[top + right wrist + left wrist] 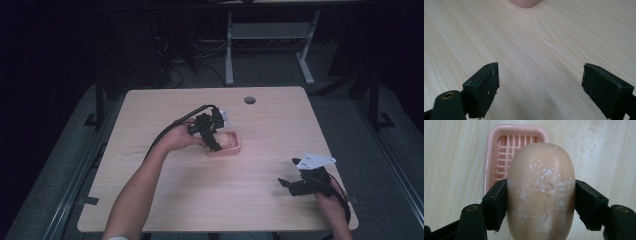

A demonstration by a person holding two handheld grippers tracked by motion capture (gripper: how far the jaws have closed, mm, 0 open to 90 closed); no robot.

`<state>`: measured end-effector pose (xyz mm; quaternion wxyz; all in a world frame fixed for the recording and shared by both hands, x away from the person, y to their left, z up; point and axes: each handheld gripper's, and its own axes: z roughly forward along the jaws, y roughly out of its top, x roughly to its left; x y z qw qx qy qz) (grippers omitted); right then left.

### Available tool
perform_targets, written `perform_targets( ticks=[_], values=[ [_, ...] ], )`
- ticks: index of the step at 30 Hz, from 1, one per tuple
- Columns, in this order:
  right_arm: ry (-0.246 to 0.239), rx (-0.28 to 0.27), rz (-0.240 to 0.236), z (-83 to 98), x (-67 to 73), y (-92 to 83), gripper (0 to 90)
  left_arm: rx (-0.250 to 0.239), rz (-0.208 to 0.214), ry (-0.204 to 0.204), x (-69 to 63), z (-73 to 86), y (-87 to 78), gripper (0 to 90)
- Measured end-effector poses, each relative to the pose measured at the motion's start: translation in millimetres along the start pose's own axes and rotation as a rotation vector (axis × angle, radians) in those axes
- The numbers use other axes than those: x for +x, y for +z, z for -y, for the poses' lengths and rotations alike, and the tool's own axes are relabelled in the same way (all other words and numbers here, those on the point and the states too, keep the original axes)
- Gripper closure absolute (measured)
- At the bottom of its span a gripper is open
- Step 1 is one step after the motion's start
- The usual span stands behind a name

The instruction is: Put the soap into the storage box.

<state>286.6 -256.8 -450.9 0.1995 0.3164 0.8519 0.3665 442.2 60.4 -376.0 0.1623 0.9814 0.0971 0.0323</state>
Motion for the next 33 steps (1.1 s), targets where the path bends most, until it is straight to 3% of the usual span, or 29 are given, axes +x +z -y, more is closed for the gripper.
perform_targets(
  ticks=[12,25,33],
  values=[
    [0.019,-0.009,0.003,0.7,-0.3,-1.5,13.9,0.008,0.001,-0.009,14.0,-16.4,9.9,31.9],
    [0.028,-0.004,0.002,1.2,-0.5,-2.5,13.9,0.003,0.002,-0.040,24.4,-20.8,27.7,31.8],
    [0.017,-0.003,0.006,2.1,-1.8,-2.8,13.9,0.026,0.000,-0.045,28.0,-21.2,40.9,31.8]
  ],
)
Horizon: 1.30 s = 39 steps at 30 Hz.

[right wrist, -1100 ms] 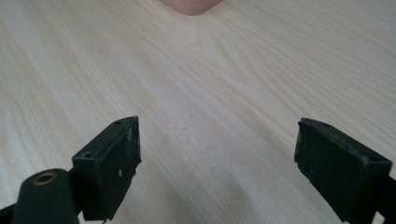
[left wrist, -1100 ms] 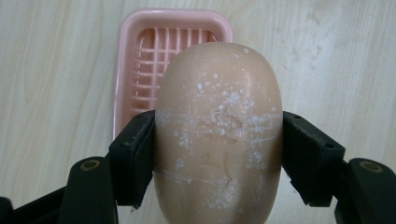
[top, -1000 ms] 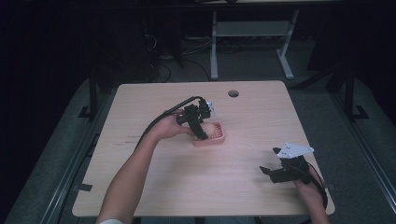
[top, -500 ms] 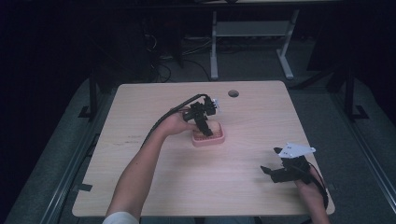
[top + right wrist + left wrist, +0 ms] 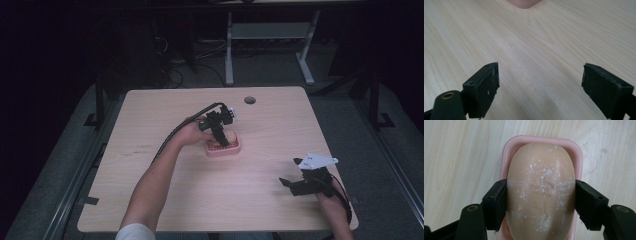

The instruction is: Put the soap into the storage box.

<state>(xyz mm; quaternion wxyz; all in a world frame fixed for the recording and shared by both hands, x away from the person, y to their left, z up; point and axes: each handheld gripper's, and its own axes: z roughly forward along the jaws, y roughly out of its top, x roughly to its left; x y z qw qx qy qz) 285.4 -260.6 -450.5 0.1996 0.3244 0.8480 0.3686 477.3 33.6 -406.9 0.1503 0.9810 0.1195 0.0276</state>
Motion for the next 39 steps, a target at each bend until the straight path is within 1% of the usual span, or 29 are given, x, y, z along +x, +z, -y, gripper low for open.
perform_targets(
  ticks=[6,10,18,26,29,39],
  values=[
    [0.003,0.000,-0.001,0.2,-0.4,-0.1,13.9,0.006,0.013,-0.012,0.5,0.0,5.2,31.8],
    [0.000,-0.002,-0.001,0.2,-0.6,-0.2,13.9,0.019,0.012,-0.008,0.5,0.4,7.0,31.8],
    [0.000,-0.002,-0.002,0.1,-0.5,-0.2,14.0,0.022,0.012,-0.002,0.4,0.3,9.1,31.8],
    [0.004,0.000,-0.001,0.1,-0.6,-0.2,13.9,0.027,0.013,-0.007,1.2,1.3,10.1,31.7],
    [-0.005,-0.004,0.000,-0.2,-1.1,0.2,14.0,0.028,0.015,-0.007,1.7,1.4,10.0,31.7],
    [-0.005,-0.004,-0.001,-0.2,-1.3,0.2,14.0,0.026,0.014,-0.007,2.3,1.6,10.6,31.7]
  ],
)
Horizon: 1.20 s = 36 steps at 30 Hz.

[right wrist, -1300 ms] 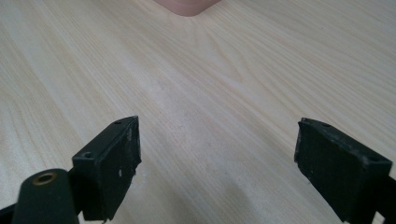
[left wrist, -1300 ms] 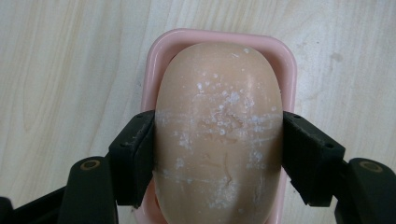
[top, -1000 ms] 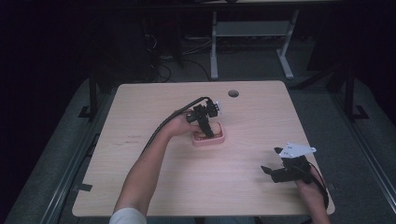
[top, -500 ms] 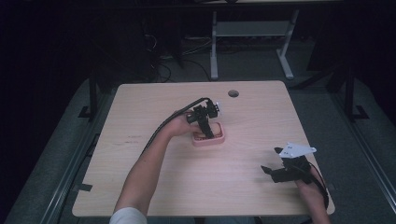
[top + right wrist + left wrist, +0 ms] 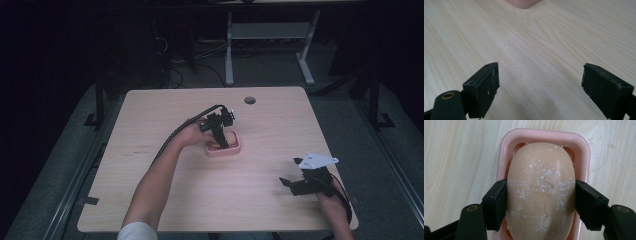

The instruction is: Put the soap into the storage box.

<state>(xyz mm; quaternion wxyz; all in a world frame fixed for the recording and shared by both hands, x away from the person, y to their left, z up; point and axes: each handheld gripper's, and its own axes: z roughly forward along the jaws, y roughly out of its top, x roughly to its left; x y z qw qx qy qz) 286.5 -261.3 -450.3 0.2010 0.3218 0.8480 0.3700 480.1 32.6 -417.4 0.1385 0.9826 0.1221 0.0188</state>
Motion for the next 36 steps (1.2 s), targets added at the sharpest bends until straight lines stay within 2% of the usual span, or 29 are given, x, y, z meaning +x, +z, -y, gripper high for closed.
perform_targets(
  ticks=[23,27,36],
  values=[
    [-0.002,-0.002,0.003,-0.2,-0.2,-0.5,13.9,0.011,-0.016,0.006,-0.9,-0.1,-0.6,31.3],
    [-0.002,-0.001,0.002,-0.3,-0.3,-0.1,14.0,-0.024,-0.026,-0.003,-0.4,-0.3,-7.0,27.2],
    [0.001,0.004,0.000,-0.6,0.5,0.0,14.0,-0.029,-0.024,0.010,-7.6,2.3,-14.8,24.7]
  ],
)
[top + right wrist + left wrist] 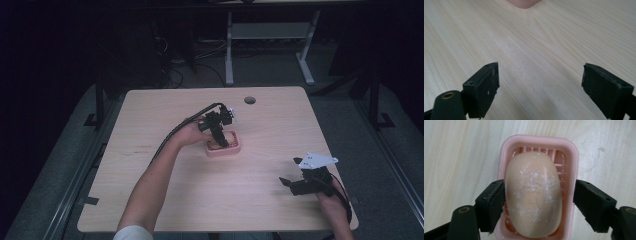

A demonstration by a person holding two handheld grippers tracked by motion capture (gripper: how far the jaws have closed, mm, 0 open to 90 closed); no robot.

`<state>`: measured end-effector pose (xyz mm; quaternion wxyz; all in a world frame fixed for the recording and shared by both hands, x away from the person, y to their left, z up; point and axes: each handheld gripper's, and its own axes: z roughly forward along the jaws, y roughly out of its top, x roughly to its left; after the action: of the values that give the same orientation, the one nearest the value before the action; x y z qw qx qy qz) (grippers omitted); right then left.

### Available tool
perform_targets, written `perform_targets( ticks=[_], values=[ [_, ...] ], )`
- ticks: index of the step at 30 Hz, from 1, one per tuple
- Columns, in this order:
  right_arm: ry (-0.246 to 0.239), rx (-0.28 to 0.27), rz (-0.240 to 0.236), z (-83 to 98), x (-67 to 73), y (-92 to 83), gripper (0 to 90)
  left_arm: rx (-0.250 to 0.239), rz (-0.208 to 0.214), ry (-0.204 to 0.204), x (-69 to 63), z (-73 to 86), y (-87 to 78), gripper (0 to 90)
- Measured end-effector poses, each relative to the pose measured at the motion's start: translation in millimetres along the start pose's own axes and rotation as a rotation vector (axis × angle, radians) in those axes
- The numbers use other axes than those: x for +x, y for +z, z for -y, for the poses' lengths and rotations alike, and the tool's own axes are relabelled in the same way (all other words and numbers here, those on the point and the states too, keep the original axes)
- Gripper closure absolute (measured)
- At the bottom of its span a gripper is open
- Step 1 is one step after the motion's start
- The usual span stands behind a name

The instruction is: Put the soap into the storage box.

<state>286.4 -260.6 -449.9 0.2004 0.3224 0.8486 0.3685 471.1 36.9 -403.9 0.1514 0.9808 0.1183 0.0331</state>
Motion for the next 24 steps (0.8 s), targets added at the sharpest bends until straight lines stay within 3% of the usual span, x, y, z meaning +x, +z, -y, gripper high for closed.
perform_targets(
  ticks=[24],
  values=[
    [-0.015,0.018,0.000,-3.6,5.4,5.6,14.0,-0.043,-0.011,-0.017,-18.0,30.0,-18.7,23.9]
  ],
)
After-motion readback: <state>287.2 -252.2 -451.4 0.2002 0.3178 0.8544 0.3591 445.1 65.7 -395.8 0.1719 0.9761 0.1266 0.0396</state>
